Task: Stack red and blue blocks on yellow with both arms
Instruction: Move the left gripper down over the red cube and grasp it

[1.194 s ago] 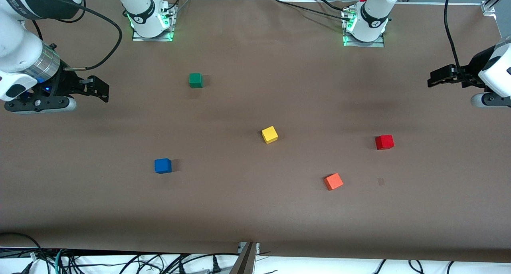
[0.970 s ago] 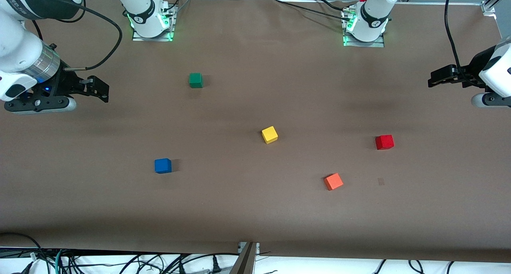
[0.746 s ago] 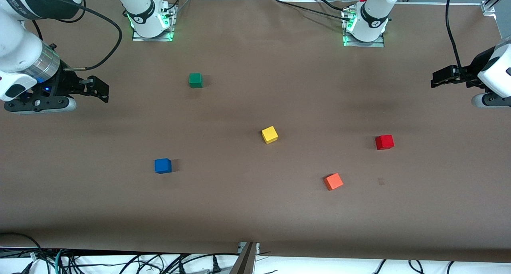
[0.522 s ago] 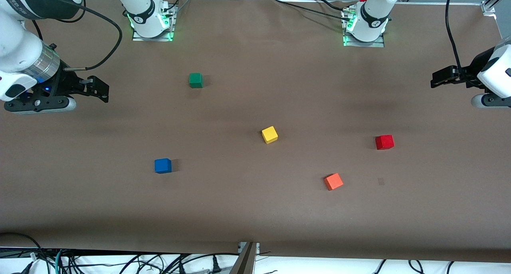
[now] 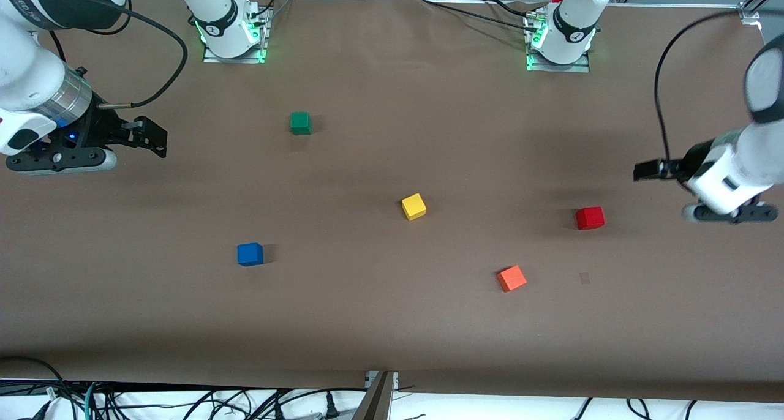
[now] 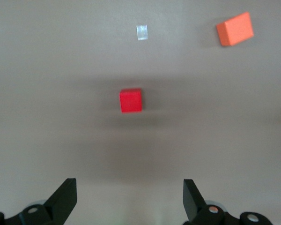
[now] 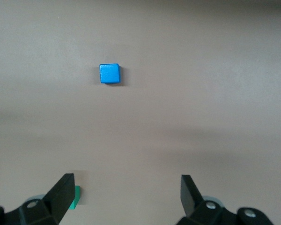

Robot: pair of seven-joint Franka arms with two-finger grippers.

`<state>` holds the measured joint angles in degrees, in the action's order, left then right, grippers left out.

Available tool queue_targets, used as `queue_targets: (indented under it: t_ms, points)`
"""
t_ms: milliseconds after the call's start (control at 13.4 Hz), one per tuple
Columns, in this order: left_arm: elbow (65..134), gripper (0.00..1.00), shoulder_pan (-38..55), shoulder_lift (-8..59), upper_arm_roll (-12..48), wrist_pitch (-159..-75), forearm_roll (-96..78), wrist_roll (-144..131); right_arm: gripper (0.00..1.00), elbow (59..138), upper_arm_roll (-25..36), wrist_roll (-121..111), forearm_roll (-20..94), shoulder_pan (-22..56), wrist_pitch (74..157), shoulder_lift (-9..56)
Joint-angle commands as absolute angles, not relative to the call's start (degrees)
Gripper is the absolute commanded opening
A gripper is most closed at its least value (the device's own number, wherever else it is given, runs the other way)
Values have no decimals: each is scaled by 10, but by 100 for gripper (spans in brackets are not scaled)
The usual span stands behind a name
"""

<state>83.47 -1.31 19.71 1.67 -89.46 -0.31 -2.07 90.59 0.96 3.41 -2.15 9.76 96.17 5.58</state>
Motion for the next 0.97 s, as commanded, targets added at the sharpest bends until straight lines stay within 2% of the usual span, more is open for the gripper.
queue_targets:
  t_ms: [0,299,597,746,896]
  points:
    - [912,100,-11,207,17,-1001,-11,-11,100,908,6,25,-22,92,965,52]
    - [1069,100,-14,201,17,-1195,-7,-11,100,908,5,25,-22,92,967,52]
    - [1187,100,-18,208,17,-1366,-4,-10,100,908,6,25,-22,92,967,52]
    - [1240,100,-18,221,17,-1455,-4,-10,100,908,5,25,-22,92,967,52]
    - [1256,100,-18,229,17,-1483,-4,-7,100,908,5,25,-22,92,967,51]
